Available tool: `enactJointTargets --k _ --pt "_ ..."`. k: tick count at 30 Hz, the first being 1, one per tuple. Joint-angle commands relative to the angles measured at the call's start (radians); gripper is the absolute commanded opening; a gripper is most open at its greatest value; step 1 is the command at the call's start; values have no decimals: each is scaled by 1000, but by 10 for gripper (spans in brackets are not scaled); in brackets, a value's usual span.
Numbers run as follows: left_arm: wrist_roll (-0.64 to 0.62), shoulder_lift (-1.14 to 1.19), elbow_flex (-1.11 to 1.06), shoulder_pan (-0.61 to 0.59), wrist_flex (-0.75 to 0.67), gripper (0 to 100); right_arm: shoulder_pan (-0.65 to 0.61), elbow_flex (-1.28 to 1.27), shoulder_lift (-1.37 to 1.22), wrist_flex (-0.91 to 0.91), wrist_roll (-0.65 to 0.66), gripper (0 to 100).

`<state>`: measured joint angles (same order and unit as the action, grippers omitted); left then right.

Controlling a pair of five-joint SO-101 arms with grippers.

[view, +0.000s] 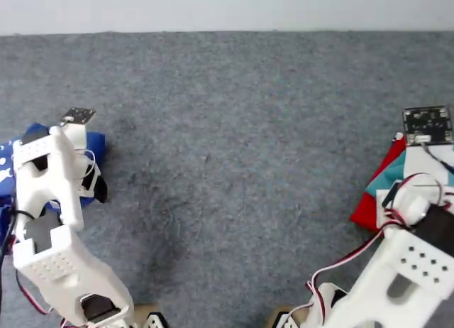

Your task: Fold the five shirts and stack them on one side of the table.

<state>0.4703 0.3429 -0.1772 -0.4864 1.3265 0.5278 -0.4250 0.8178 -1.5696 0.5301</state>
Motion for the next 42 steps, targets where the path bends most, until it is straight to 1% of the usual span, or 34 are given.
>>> enactJointTargets --k 1,7,9,12,17,19,22,27,30,35,38,42 --pt "5 -5 44 -3 8 165 -5 3 38 -39 8 11" --pt "5 6 42 -6 5 166 -10 3 54 -42 9 11" --pt "3 6 41 -6 -20 164 -10 3 54 -42 9 11" --pt "-44 11 38 -11 -60 156 -10 3 54 -42 9 11" --pt "-29 87 68 -2 -57 48 -10 3 56 -42 9 11" --pt "-5 124 79 6 -28 16 -5 3 56 -44 9 11" --pt "6 140 124 18 51 13 -5 3 56 -44 9 11" --pt "5 31 266 31 187 13 -5 3 56 -44 5 11" --pt "-17 -75 351 78 253 13 -5 3 56 -45 5 10" --pt "-187 -241 504 192 302 13 -5 5 56 -93 3 10" --pt "-245 -327 608 290 334 13 -5 5 56 -111 3 10" --pt "-273 -402 762 442 356 13 -5 5 56 -113 3 10"
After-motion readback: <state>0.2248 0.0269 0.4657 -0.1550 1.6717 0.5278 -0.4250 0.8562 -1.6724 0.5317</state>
